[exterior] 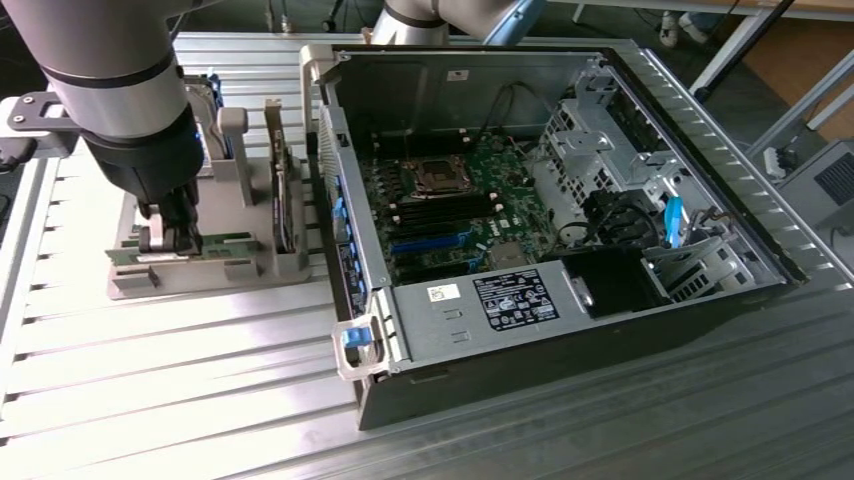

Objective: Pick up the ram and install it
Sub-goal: 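Pick up the ram and move it above insertion slot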

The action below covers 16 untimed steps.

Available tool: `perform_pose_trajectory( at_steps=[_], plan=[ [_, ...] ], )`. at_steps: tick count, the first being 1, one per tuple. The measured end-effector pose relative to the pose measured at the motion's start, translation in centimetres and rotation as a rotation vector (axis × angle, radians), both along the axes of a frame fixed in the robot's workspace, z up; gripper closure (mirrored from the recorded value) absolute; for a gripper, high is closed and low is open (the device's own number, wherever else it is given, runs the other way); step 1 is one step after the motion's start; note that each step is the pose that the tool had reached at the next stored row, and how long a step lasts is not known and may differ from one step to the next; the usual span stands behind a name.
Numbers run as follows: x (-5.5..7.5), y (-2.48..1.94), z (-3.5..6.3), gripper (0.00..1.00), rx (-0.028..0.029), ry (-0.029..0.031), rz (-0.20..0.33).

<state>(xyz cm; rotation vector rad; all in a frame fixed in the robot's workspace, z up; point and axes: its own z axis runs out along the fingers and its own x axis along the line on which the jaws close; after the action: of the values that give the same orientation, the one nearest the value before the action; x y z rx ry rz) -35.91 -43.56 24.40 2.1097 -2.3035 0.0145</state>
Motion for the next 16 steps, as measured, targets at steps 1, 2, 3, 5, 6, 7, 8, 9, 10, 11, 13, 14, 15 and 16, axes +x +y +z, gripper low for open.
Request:
perform_pose_trajectory(
  at_steps=[1,2,3,5,6,7,8,9,10,11,13,14,15,16],
  plan=[
    [0.00,0.00,0.03,0.89,0.0001,0.0000,0.000],
    [0.00,0.00,0.07,0.89,0.0000,0.0000,0.000],
    [0.00,0.00,0.10,0.89,0.0001,0.0000,0.000],
    [0.00,0.00,0.14,0.89,0.0000,0.0000,0.000],
    [0.00,0.00,0.18,0.89,-0.0003,0.0000,0.000],
    [0.00,0.00,0.19,0.89,-0.0008,0.0001,0.000],
    [0.00,0.00,0.19,0.89,-0.0010,0.0001,0.000],
    [0.01,0.00,0.20,0.89,-0.0010,-0.0001,0.000],
    [0.01,0.00,0.23,0.89,-0.0011,-0.0001,0.000],
    [0.00,0.00,0.31,0.89,-0.0017,0.0001,0.000],
    [0.00,0.00,0.40,0.89,-0.0019,0.0000,0.000],
    [0.00,0.00,0.43,0.89,-0.0020,0.0000,0.000],
    [0.00,0.00,0.44,0.89,-0.0021,0.0000,0.000],
    [0.00,0.00,0.46,0.89,-0.0021,0.0000,0.000]
  ],
)
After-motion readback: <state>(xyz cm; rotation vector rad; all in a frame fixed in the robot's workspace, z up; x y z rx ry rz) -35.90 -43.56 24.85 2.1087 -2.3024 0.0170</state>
